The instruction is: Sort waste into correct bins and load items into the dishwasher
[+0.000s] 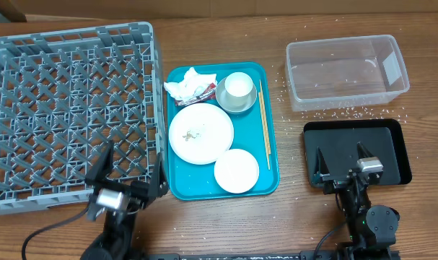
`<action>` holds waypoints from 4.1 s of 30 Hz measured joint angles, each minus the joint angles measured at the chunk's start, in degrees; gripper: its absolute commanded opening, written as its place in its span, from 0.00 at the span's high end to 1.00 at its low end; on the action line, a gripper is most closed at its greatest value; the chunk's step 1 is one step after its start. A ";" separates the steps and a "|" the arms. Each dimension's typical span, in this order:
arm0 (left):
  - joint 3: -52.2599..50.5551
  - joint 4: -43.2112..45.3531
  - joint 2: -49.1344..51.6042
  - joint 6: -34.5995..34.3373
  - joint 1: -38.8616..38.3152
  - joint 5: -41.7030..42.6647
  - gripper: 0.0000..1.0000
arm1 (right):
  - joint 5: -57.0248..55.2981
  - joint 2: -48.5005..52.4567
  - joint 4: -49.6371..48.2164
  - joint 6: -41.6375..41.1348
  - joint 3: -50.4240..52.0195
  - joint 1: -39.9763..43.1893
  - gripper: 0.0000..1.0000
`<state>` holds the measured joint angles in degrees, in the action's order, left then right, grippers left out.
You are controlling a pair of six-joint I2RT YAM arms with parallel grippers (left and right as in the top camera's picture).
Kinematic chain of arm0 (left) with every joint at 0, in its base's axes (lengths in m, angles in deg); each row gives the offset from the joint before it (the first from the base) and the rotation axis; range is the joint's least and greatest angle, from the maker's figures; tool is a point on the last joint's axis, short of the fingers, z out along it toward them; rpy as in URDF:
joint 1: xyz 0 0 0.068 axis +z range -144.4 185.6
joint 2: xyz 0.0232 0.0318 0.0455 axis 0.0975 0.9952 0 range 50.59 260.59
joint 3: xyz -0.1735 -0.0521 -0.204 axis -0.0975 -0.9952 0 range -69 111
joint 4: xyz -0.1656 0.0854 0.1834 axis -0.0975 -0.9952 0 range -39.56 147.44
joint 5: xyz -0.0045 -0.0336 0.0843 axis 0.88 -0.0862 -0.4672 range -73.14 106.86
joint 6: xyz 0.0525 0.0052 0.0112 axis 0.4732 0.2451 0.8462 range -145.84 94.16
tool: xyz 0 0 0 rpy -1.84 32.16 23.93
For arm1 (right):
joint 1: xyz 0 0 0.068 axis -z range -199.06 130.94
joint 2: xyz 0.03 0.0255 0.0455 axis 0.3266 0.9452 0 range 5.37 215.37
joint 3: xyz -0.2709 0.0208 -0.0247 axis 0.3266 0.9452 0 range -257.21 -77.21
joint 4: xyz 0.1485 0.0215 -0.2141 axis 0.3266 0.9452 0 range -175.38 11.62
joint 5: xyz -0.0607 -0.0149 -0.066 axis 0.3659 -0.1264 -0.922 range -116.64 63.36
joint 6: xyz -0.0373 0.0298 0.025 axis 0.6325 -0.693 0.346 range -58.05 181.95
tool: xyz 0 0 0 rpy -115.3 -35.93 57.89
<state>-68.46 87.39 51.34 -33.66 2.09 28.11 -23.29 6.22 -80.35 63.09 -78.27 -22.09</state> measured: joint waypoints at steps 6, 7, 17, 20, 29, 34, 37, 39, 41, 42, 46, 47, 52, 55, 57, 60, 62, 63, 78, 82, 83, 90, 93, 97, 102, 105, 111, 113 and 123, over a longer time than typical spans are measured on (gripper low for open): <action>3.72 -3.08 2.36 1.29 0.00 1.33 0.00 | 0.00 -0.02 0.02 0.00 0.00 0.00 0.00; 6.21 -6.08 4.37 2.10 0.00 1.46 0.00 | 0.02 -0.02 0.00 0.00 0.00 0.00 0.00; 58.53 -59.65 48.57 12.37 0.00 -0.59 0.00 | 0.00 -0.11 -0.02 0.11 0.00 0.00 0.00; 75.34 -72.08 64.70 13.20 0.00 2.21 0.00 | 0.02 -0.11 -0.04 0.11 0.00 0.00 0.00; 98.71 -83.17 93.37 15.76 -4.59 1.03 0.00 | 0.02 -0.11 -0.02 0.13 0.00 0.00 0.00; 100.10 -81.88 102.07 16.00 -9.97 -7.96 0.00 | 0.00 -0.11 -0.02 0.13 0.00 0.00 0.00; 100.10 -81.77 106.31 16.59 -11.08 -10.16 0.17 | 0.02 -0.11 -0.04 0.11 0.00 0.00 0.00; 100.10 -81.20 109.04 17.97 -11.15 -11.10 0.28 | 0.00 -0.11 0.00 0.15 0.00 0.00 0.00; 100.10 -80.98 111.34 19.65 -11.13 -11.82 0.31 | 0.00 -0.11 0.00 0.13 0.00 0.00 0.00; 100.10 -81.09 112.48 20.79 -11.10 -12.13 0.32 | 0.02 -0.11 -0.02 0.13 0.00 0.00 0.00; 100.13 -83.71 115.65 26.60 -11.10 -12.35 0.27 | 0.00 -0.11 -0.02 0.13 0.00 0.00 0.00; 100.13 -84.48 116.24 27.96 -11.10 -12.24 0.25 | 0.02 -0.11 -0.02 0.13 0.00 0.00 0.00; 100.13 -87.34 119.69 33.18 -11.10 -11.21 0.25 | 0.02 -0.11 0.00 0.13 0.00 0.00 0.00; 100.13 -87.45 122.22 34.49 -11.10 -10.95 0.25 | 0.02 -0.11 -0.02 0.11 0.00 0.00 0.00; 100.13 -87.30 123.40 35.15 -11.10 -10.84 0.31 | 0.02 -0.11 0.00 0.11 0.00 0.00 0.00; 100.13 -85.85 124.85 35.95 -11.10 -10.86 0.41 | 0.02 -0.11 0.00 0.13 0.00 0.00 0.00; 100.13 -85.15 125.15 36.09 -11.10 -10.86 0.43 | 0.00 -0.11 -0.02 0.11 0.00 0.00 0.00; 100.13 -84.30 125.26 36.11 -11.10 -10.86 0.45 | 0.02 -0.11 0.00 0.13 0.00 0.00 0.00; 100.13 -83.03 125.26 35.71 -11.10 -10.86 0.96 | 0.02 -0.11 0.00 0.11 0.00 0.00 0.00; 100.15 -82.49 125.26 33.66 -11.10 -10.86 0.96 | 0.02 -0.11 0.00 0.13 0.00 0.00 0.00; 100.24 -82.58 125.26 32.94 -11.10 -10.86 0.96 | 0.00 -0.11 0.00 0.13 0.00 0.00 0.00; 107.03 -88.48 125.28 27.19 -11.10 -10.60 0.96 | 0.02 -0.11 -0.04 0.15 0.00 0.00 0.00; 112.30 -91.21 125.28 24.17 -11.10 -10.49 0.96 | 0.00 -0.11 0.00 0.13 0.00 0.00 0.00; 120.61 -94.38 125.28 18.99 -10.97 -10.40 0.96 | 0.02 -0.11 -0.04 0.13 0.00 0.00 0.00; 129.83 -97.88 125.28 12.44 -9.64 -7.87 0.96 | 0.02 -0.11 0.00 0.15 0.00 0.00 0.00; 133.90 -99.23 125.28 10.14 -7.50 -3.02 0.96 | 0.00 -0.11 0.00 0.13 0.00 0.00 0.00; 136.78 -99.86 125.28 5.77 -0.52 8.04 0.96 | 0.00 -0.11 0.02 0.13 0.00 0.00 0.00; 136.78 -99.60 125.28 4.98 1.64 12.11 0.96 | 0.00 -0.11 0.00 0.13 0.00 0.00 0.00; 136.82 -81.72 125.28 3.78 2.47 39.91 0.96 | 0.00 -0.11 0.00 0.15 0.00 0.00 0.00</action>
<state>68.36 5.67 176.63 -29.87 4.56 68.02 -23.29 6.11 -80.35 63.25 -78.27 -22.09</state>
